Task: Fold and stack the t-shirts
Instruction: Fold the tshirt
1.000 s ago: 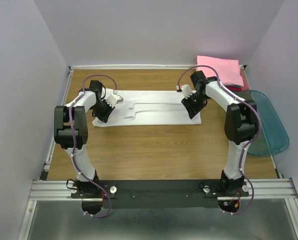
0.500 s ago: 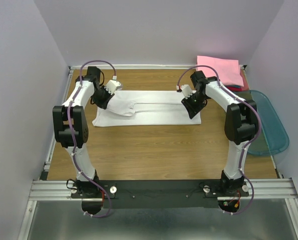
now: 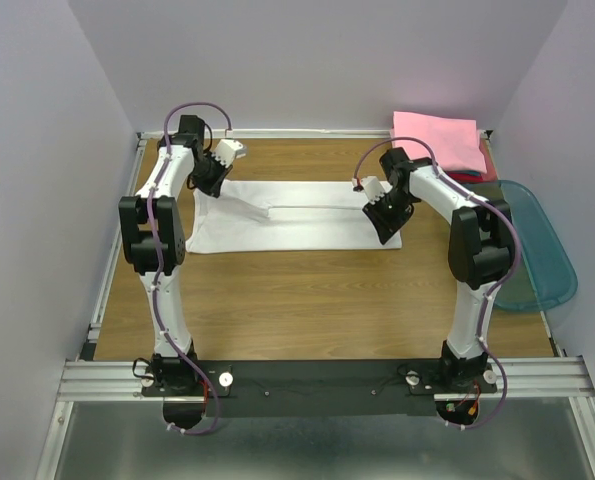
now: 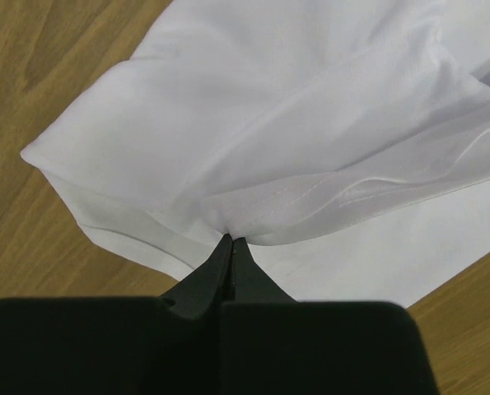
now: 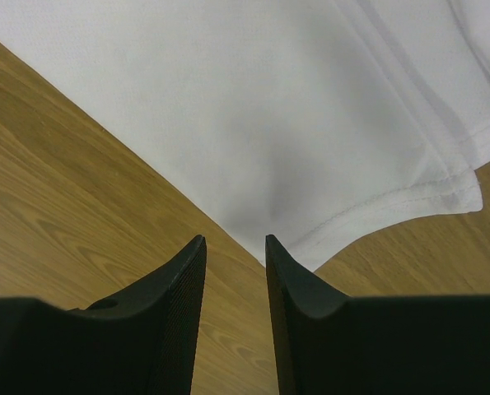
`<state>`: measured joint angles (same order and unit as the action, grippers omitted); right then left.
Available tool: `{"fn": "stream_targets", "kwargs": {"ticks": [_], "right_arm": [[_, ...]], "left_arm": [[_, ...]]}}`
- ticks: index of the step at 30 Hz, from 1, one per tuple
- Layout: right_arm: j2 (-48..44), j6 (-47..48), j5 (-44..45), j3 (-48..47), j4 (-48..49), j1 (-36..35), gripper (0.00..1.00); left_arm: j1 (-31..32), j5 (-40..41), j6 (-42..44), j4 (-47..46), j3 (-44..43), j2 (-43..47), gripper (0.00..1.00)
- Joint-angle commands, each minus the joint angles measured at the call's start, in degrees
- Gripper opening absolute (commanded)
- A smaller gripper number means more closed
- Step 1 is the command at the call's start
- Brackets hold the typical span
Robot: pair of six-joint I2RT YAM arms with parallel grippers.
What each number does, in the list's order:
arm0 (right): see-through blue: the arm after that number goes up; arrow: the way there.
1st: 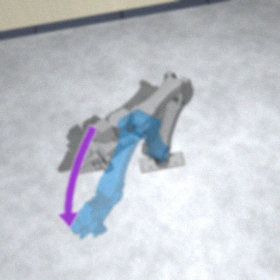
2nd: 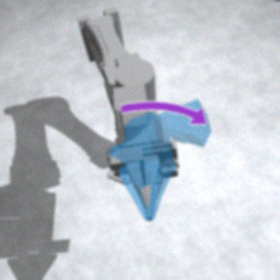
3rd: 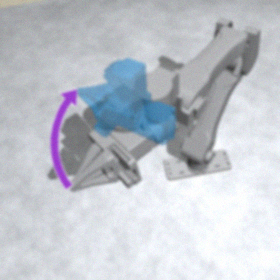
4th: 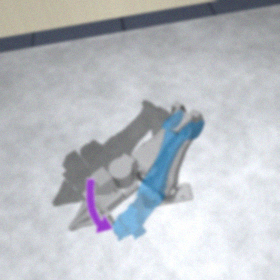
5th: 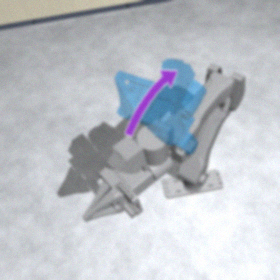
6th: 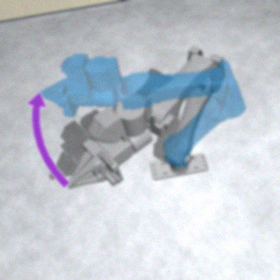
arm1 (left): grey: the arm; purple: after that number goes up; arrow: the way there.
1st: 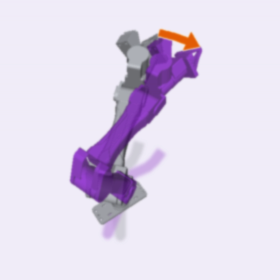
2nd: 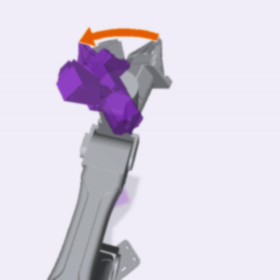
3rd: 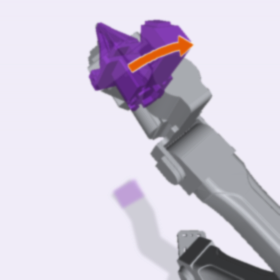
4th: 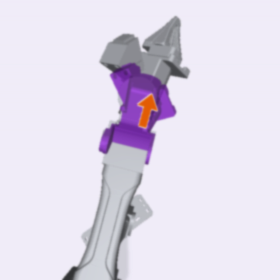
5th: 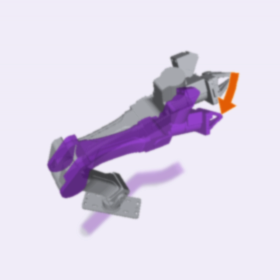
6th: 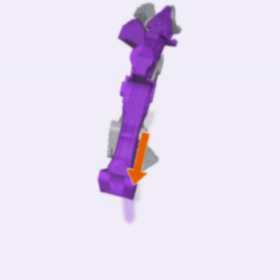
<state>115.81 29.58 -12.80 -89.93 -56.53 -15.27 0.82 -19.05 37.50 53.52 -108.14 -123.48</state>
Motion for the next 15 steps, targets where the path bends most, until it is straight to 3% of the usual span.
{"fn": "stream_targets", "kwargs": {"ticks": [1,3,6,11,15], "right_arm": [[-1.73,0.3,0.67,0.72,-0.07,0.15,0.42],[-1.46,0.3,0.58,0.63,0.02,0.15,0.42],[-1.38,0.12,0.58,0.37,-0.07,0.15,0.42],[-1.81,-0.23,0.58,0.72,0.28,0.15,0.42],[-2.08,-0.84,0.23,1.6,0.81,0.24,0.4]], "left_arm": [[-0.12,-2.31,-5.06,-4.64,-2.25,-0.27,0.0],[-0.12,-1.78,-7.25,-6.49,-2.43,-0.53,0.03],[-0.12,-1.61,-8.57,-6.58,-2.52,-0.8,0.31],[-0.38,-2.74,-10.08,-12.02,6.6,8.24,0.33],[-0.03,-6.87,-6.74,-11.52,13.12,13.79,0.24]]}}
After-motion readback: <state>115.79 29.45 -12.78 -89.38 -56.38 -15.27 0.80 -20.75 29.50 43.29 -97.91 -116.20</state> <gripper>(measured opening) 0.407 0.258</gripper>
